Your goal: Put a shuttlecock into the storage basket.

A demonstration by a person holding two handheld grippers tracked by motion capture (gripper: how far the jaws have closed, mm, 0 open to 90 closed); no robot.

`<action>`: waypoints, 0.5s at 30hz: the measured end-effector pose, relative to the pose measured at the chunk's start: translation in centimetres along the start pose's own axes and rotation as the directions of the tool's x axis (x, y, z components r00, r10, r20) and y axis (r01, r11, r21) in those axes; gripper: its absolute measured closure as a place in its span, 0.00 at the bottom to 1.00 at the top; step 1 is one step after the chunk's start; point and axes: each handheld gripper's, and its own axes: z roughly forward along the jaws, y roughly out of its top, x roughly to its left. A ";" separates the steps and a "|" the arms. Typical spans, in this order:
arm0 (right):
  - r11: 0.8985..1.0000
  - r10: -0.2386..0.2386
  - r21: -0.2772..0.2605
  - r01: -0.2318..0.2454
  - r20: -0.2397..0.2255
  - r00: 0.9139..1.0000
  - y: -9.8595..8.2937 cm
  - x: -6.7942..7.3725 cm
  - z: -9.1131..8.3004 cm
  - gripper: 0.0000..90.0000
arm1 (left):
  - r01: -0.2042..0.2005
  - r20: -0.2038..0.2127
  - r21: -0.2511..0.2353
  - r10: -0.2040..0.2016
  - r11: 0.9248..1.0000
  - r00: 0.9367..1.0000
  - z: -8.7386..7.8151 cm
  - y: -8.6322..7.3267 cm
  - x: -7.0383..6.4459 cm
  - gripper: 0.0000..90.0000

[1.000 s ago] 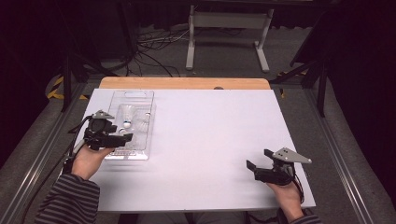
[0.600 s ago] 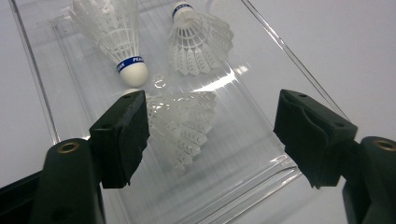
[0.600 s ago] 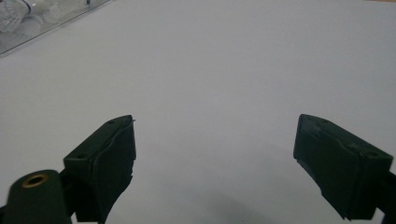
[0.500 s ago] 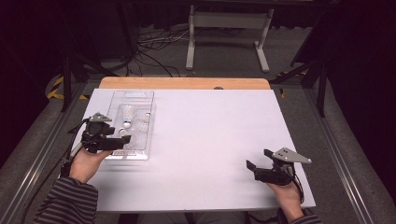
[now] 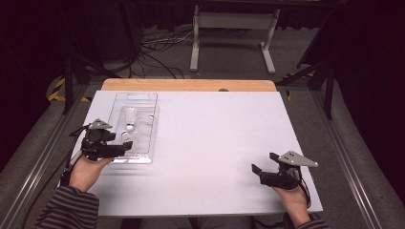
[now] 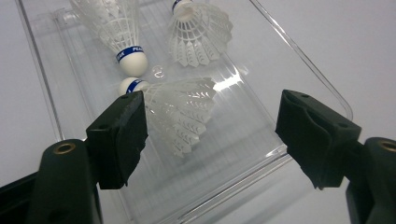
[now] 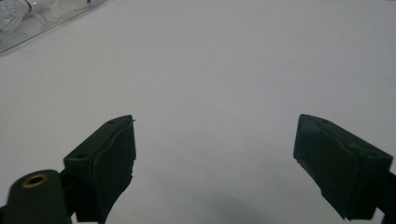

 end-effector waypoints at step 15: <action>1.000 -0.002 0.004 0.002 0.001 1.000 0.0 0.0 0.0 0.15 | 0.026 -0.006 -0.041 -0.026 0.999 1.000 -0.6 -1.1 0.2 0.26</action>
